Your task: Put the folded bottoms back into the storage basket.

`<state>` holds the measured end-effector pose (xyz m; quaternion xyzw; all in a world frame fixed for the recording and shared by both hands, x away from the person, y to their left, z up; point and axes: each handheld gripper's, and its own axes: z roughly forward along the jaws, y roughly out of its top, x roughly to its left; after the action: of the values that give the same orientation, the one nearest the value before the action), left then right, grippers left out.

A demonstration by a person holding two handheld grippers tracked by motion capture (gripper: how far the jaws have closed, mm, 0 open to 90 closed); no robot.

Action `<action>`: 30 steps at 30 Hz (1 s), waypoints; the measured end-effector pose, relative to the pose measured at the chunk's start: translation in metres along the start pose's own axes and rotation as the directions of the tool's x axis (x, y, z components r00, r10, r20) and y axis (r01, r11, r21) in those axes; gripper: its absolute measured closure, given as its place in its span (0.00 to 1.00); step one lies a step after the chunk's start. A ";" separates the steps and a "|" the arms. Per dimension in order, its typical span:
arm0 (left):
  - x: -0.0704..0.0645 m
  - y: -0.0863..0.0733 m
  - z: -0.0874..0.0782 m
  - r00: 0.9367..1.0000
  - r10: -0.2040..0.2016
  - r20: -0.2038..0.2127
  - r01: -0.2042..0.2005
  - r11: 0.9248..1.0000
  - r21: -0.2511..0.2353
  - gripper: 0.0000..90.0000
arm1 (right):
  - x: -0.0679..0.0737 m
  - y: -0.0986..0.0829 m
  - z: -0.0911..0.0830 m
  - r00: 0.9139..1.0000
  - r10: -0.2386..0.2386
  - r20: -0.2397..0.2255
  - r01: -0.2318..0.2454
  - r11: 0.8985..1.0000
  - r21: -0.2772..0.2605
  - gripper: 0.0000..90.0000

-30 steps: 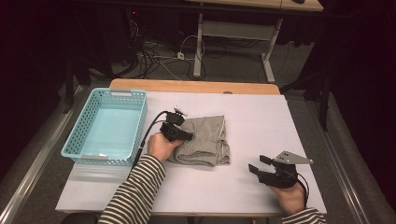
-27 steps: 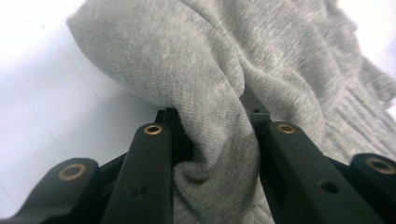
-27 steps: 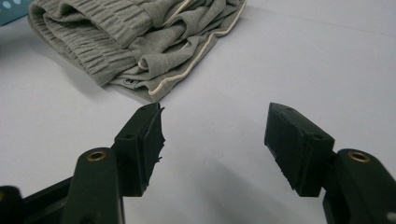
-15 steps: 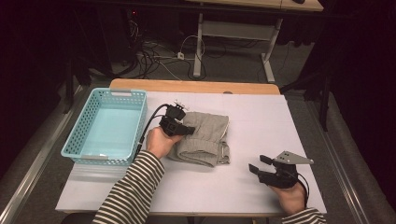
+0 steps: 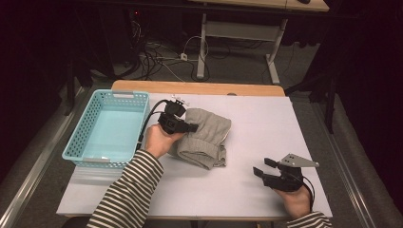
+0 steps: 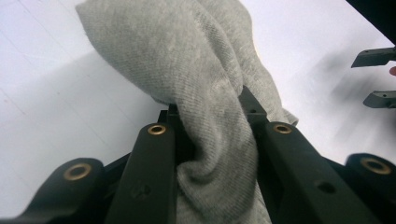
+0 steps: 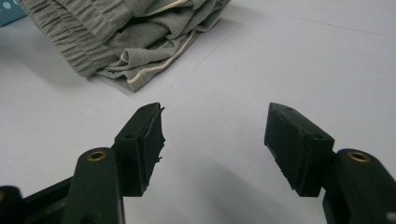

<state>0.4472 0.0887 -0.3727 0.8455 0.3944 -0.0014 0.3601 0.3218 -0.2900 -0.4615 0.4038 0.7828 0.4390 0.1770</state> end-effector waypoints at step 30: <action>0.001 0.002 -0.057 0.999 0.017 -0.049 -0.020 0.998 -0.059 0.80 | -0.001 0.000 0.000 1.000 0.011 0.000 -0.011 1.000 -0.004 0.42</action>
<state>0.4332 0.1228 -0.3292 0.8377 0.3950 0.0344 0.3755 0.3222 -0.2906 -0.4612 0.4080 0.7796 0.4415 0.1755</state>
